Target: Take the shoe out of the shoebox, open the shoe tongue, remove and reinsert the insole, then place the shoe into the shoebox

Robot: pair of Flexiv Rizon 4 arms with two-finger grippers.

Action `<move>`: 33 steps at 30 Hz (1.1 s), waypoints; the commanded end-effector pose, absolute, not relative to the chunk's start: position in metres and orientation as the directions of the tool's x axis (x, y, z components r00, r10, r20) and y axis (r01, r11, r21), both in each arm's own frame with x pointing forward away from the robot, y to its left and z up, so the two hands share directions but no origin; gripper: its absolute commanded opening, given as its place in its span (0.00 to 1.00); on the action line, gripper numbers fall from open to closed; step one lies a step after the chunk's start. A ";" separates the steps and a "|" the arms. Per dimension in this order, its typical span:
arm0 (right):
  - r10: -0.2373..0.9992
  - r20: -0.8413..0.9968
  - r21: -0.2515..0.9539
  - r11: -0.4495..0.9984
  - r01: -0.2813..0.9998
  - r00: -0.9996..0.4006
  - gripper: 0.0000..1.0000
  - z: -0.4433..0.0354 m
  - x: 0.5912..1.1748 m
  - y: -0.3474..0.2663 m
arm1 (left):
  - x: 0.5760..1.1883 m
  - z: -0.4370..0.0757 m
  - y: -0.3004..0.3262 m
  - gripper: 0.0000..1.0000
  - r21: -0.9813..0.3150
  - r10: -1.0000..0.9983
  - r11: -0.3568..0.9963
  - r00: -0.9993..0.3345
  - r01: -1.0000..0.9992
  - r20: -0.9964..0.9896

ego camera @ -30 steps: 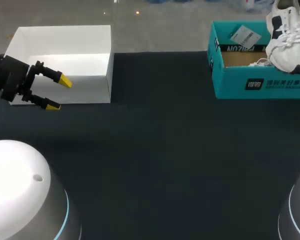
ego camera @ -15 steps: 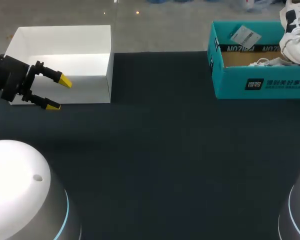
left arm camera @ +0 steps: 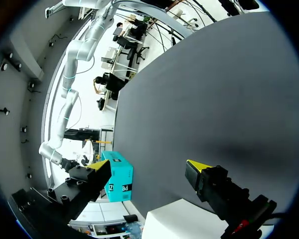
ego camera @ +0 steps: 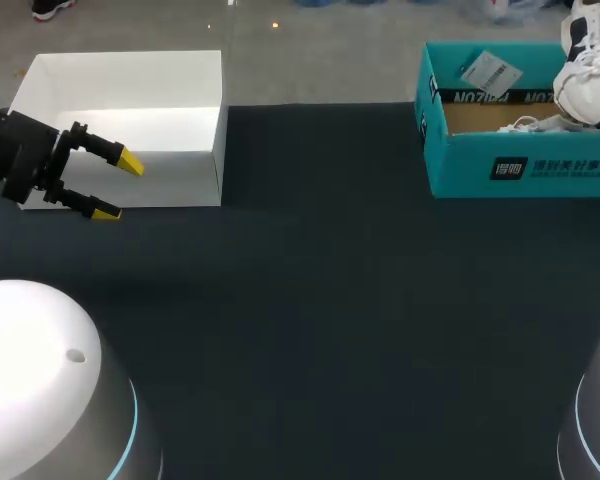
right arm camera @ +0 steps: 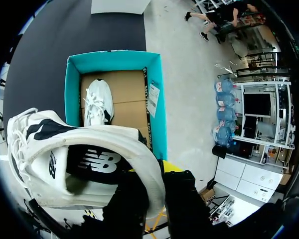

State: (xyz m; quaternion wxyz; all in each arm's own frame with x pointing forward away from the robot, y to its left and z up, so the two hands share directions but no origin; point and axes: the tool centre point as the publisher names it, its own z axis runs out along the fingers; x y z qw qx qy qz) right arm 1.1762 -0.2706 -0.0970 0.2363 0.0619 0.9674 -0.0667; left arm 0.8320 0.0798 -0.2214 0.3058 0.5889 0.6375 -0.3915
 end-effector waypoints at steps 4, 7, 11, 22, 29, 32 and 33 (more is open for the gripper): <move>0.088 -0.457 -0.087 0.986 0.143 -0.885 0.00 -0.096 1.179 -0.274 | 0.831 -0.221 0.080 1.00 -0.138 0.515 0.001 -0.119 0.990 -0.849; 0.070 -0.467 -0.067 0.991 0.114 -0.881 0.00 -0.096 1.185 -0.284 | 0.831 -0.221 0.080 1.00 -0.138 0.515 0.001 -0.119 0.990 -0.849; 0.049 -0.482 -0.062 0.994 0.090 -0.875 0.00 -0.099 1.193 -0.293 | 0.831 -0.221 0.080 1.00 -0.138 0.515 0.001 -0.119 0.990 -0.849; 0.203 -0.459 -0.145 0.943 0.299 -0.865 0.00 -0.112 1.215 -0.303 | 0.831 -0.221 0.080 1.00 -0.138 0.515 0.001 -0.119 0.990 -0.849; 0.636 -0.396 -0.193 0.647 0.737 -0.662 0.00 -0.117 1.225 -0.323 | 0.831 -0.221 0.080 1.00 -0.138 0.515 0.001 -0.119 0.990 -0.849; 0.803 -0.277 -0.139 0.510 0.849 -0.527 0.00 -0.120 1.219 -0.335 | 0.831 -0.221 0.080 1.00 -0.138 0.515 0.001 -0.119 0.990 -0.849; 0.827 -0.253 -0.125 0.486 0.865 -0.502 0.00 -0.122 1.217 -0.336 | 0.831 -0.221 0.080 1.00 -0.138 0.515 0.001 -0.119 0.990 -0.849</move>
